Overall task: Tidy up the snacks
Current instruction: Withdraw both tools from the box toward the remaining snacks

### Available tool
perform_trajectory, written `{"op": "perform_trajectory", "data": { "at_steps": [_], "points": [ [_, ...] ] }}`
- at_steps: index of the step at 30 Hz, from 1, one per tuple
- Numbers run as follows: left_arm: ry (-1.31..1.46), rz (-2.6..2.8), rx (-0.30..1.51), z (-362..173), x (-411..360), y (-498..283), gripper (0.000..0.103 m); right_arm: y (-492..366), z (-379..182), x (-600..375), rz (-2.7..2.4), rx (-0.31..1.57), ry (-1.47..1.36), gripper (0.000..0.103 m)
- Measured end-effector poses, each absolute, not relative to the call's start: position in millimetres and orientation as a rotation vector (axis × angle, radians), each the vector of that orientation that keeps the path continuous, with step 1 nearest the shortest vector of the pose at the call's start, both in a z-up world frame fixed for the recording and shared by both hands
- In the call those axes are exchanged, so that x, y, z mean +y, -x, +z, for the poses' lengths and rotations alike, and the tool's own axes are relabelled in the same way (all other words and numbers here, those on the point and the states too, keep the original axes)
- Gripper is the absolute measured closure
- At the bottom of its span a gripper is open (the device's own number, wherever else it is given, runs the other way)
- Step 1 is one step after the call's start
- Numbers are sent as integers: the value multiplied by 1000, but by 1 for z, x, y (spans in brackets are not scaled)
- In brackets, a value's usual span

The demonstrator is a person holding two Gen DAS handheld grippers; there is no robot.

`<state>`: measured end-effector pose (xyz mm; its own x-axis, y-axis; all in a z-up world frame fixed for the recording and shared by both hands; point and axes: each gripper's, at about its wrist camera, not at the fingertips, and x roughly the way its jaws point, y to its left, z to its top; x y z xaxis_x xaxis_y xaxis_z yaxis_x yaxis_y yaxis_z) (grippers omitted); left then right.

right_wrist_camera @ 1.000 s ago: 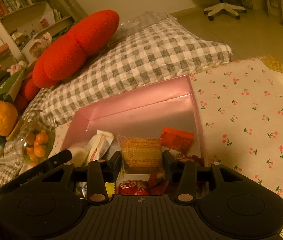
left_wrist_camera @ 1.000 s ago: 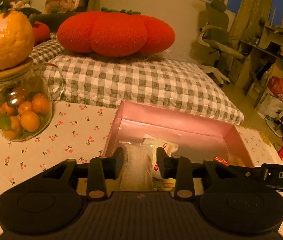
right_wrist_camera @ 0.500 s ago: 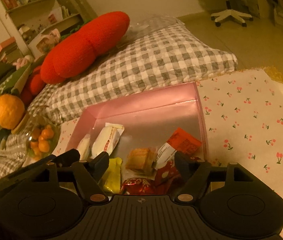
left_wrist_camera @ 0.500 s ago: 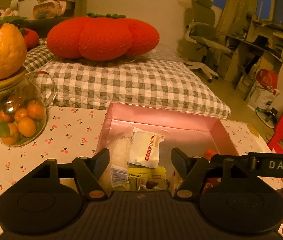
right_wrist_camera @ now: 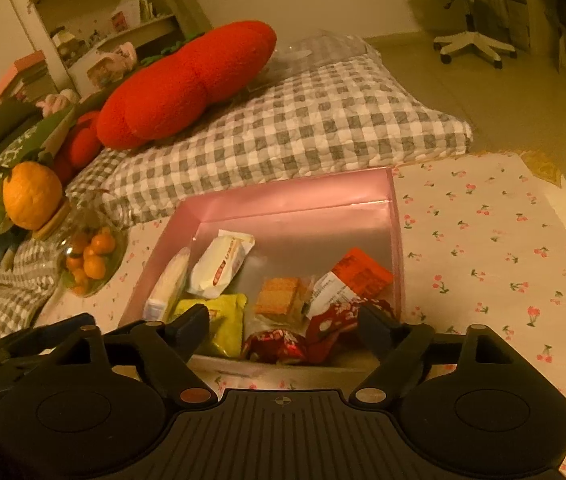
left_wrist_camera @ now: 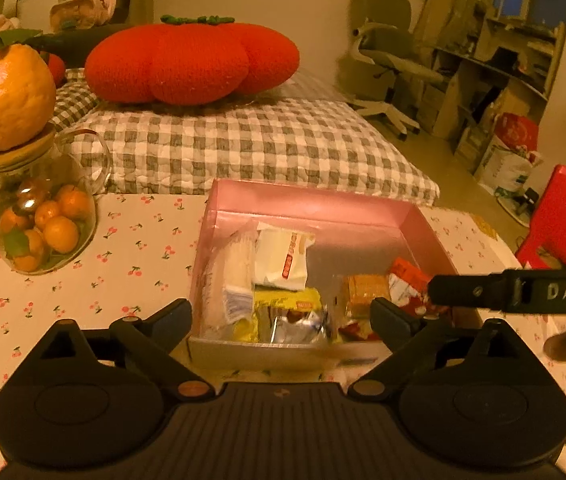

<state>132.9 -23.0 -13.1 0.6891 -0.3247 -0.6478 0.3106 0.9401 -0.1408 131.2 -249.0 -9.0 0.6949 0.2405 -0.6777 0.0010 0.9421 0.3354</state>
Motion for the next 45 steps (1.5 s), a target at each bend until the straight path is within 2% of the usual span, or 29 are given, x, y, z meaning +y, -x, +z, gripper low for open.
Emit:
{"op": "perform_trajectory", "data": {
  "at_steps": [6,25,45],
  "points": [
    [-1,-356,729,-13,-12,-122,1,-115,-4,-253,155,789,-284,16],
    [-69,-346,747,-24,36,-81,1,-62,-7,-261,196,786,-159,16],
    [-108,-417,760,-50,62,-49,1,-18,-46,-244,267,829,9,16]
  ]
}}
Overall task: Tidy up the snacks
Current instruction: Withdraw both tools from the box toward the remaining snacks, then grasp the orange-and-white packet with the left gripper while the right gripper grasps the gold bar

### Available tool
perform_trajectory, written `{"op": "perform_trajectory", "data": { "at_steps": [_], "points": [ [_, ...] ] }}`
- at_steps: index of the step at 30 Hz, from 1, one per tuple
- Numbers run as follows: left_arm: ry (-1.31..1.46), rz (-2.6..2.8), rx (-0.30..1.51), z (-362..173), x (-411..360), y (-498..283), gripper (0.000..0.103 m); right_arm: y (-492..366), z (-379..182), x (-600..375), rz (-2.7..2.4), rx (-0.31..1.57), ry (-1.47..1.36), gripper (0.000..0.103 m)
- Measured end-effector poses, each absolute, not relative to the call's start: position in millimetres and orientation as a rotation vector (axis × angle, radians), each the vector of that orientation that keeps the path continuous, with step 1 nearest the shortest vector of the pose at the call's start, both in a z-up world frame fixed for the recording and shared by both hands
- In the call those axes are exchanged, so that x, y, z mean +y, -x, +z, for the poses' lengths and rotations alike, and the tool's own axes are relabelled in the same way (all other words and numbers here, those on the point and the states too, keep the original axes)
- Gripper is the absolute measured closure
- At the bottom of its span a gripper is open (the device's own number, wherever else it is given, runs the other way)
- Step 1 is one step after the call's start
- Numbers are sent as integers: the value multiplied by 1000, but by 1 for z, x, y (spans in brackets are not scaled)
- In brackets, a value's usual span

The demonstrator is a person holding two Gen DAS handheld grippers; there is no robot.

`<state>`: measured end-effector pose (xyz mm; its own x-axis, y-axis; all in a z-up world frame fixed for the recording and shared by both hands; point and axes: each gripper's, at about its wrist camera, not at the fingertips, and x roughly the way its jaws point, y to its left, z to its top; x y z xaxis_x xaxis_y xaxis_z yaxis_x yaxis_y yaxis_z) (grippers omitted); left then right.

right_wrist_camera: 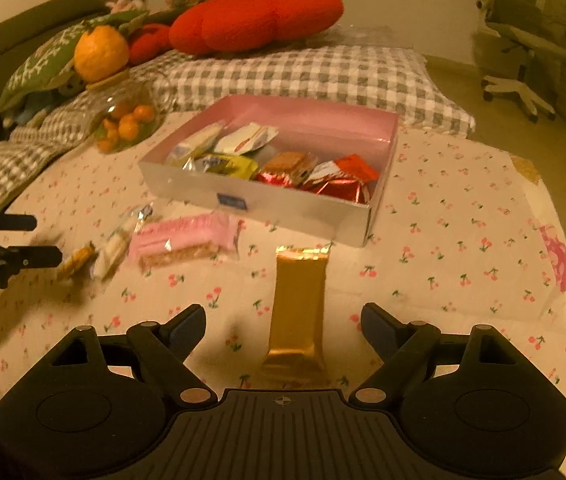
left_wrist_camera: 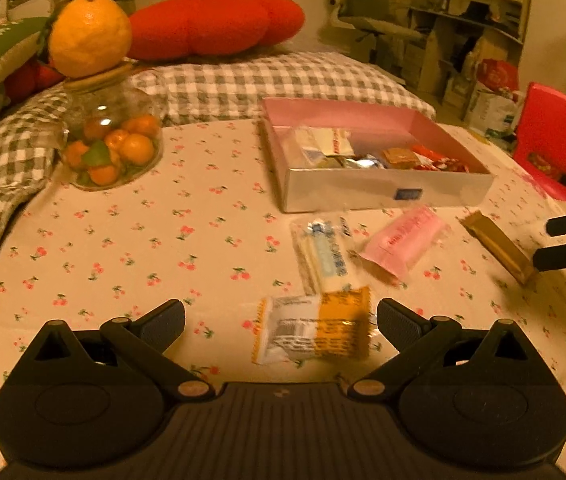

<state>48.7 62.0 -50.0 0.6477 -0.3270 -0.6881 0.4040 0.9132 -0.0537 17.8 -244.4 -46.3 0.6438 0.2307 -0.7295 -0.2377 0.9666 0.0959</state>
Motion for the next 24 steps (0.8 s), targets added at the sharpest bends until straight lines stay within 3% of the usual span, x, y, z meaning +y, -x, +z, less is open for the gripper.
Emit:
{"op": "perform_trajectory", "data": {
  "at_steps": [11,21,24],
  "points": [
    [-70,-459,830,-71,53,-54,4,-19,-75,-231,269,888,89,16],
    [64,-442,846,-73,67,-61,34,-30,-81,-233,252,877,57,16],
    [62,-440,841,-73,67,-61,36,-33,-82,-230,249,869,61,16]
  ]
}}
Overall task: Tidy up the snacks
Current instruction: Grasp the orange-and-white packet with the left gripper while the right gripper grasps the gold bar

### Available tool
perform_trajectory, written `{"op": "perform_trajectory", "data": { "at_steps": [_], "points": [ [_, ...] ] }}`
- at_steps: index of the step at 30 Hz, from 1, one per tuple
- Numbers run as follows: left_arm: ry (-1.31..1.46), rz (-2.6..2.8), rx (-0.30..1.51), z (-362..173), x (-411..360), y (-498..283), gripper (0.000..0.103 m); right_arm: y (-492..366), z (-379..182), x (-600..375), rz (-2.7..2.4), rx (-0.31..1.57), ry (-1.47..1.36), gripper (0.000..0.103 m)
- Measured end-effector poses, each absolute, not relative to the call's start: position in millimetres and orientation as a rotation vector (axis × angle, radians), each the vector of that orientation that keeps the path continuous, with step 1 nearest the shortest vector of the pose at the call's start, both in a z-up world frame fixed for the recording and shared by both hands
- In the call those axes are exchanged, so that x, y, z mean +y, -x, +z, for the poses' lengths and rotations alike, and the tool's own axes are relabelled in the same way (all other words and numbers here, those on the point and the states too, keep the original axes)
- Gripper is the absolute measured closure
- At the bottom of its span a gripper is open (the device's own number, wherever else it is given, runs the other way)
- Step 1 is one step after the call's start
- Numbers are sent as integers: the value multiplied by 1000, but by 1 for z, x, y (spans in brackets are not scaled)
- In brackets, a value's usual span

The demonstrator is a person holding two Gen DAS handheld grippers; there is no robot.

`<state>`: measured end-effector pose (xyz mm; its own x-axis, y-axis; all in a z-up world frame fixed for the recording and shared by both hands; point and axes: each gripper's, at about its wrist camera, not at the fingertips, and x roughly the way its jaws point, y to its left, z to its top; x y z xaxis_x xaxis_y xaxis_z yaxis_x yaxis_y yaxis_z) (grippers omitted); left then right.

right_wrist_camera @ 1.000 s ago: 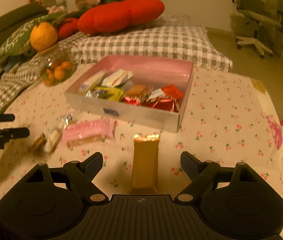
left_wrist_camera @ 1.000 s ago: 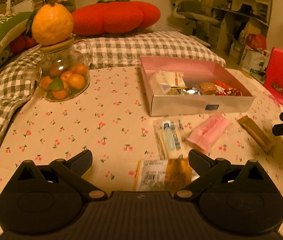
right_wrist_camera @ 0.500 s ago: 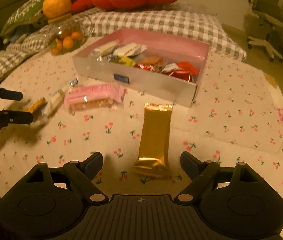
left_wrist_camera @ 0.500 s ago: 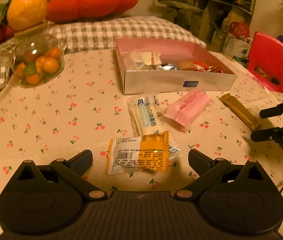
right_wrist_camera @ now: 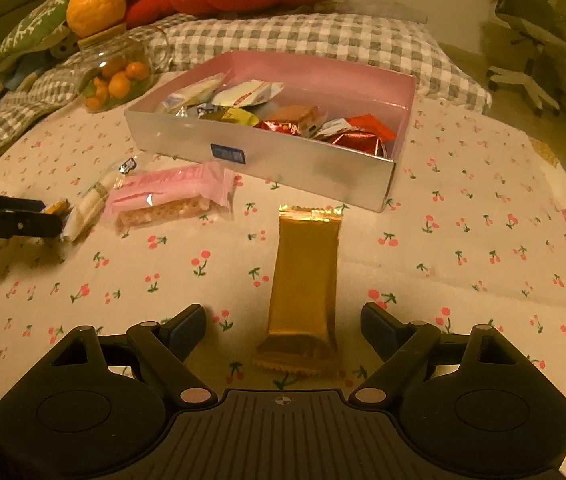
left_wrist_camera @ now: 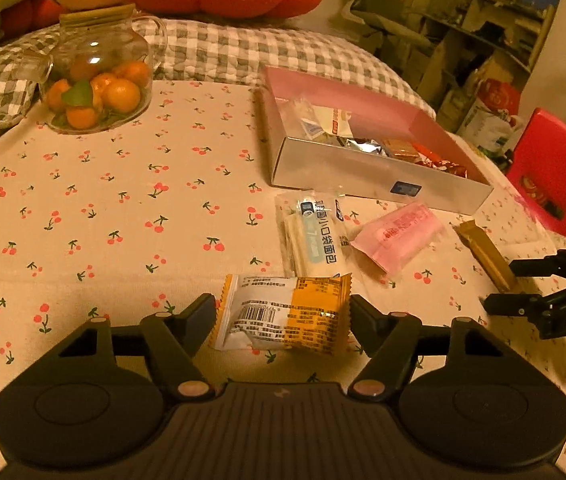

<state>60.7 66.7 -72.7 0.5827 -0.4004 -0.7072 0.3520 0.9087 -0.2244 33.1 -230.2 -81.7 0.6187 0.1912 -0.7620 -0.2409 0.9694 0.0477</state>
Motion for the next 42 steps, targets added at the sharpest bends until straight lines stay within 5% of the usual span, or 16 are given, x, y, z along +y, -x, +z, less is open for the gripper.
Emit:
{"op": "perform_trajectory", "data": {
  "at_steps": [5,6,10,16,20,42],
  "points": [
    [74,-438,830,-70,68,-62,43,-37,-83,-226,244,854,60,17],
    [74,-438,830,-70,68,-61,52,-37,-83,-226,243,851,59,17],
    [73,-431,830,-70,68,-62,52,-38,-83,-224,243,839,59,23],
    [60,-411,822,-68,68,-61,54,-37,-80,-220,263,827,62,43],
    [56,-389,818,-67,70,-62,55,-38,-77,-217,280,824,60,74],
    [62,-380,813,-63,70,-63,58,-34,-58,-219,303,804,-6,76]
  ]
}}
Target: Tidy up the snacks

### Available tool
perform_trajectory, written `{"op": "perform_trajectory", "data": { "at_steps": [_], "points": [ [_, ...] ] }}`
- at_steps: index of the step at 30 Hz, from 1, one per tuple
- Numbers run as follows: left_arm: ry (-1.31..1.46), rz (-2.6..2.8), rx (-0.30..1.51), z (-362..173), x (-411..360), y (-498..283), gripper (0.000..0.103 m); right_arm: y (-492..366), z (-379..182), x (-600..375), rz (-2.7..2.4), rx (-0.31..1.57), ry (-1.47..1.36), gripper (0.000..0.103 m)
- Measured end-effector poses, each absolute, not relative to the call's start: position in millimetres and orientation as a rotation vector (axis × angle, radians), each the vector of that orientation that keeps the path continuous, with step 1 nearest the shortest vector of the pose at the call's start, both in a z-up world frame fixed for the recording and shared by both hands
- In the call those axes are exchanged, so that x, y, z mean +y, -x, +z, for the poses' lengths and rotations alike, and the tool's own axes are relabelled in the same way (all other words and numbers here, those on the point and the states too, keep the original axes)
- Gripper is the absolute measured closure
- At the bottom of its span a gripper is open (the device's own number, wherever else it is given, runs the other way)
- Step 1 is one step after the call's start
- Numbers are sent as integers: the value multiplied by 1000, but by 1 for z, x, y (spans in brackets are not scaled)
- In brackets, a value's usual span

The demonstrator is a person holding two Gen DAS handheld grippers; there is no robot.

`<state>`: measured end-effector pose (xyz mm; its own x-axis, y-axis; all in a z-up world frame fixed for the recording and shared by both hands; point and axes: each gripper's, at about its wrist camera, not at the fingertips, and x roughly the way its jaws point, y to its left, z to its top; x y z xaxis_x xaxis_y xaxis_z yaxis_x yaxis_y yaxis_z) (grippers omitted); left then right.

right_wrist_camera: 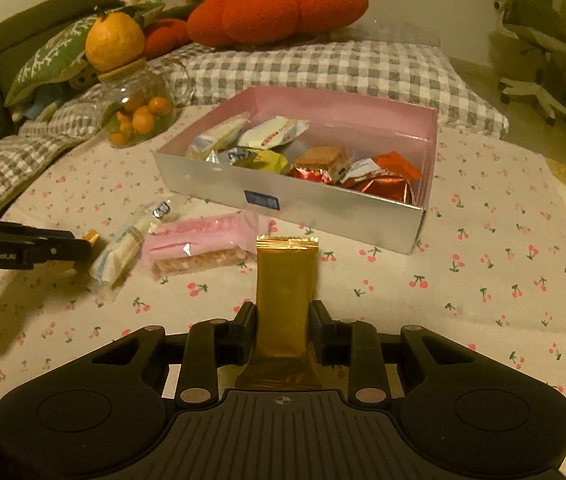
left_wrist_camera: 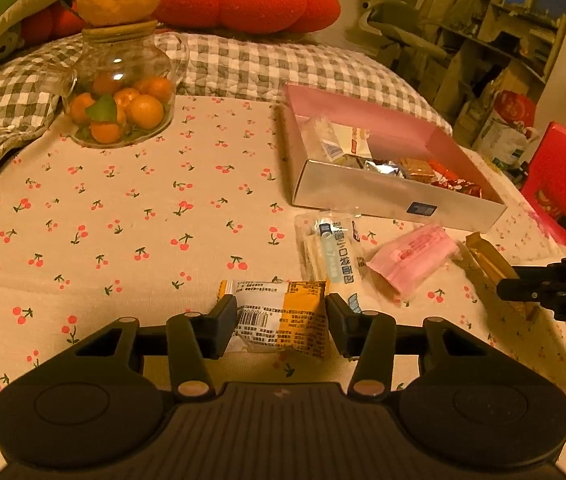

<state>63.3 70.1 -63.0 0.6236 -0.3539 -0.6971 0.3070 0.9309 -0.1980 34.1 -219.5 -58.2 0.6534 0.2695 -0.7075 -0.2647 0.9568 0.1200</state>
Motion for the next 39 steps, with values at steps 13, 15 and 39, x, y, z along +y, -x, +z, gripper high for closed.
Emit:
{"op": "perform_trajectory", "data": {
  "at_steps": [13,15,39],
  "points": [
    [92,-400,810,-51,67,-67,91,-36,-41,-227,289,777,-61,76],
    [69,-400,816,-52,64,-68,91,-38,-40,-227,285,775,-61,76],
    [-278,-313,772,-74,41,-64,31,-46,-75,-223,226,868,30,71]
  ]
}}
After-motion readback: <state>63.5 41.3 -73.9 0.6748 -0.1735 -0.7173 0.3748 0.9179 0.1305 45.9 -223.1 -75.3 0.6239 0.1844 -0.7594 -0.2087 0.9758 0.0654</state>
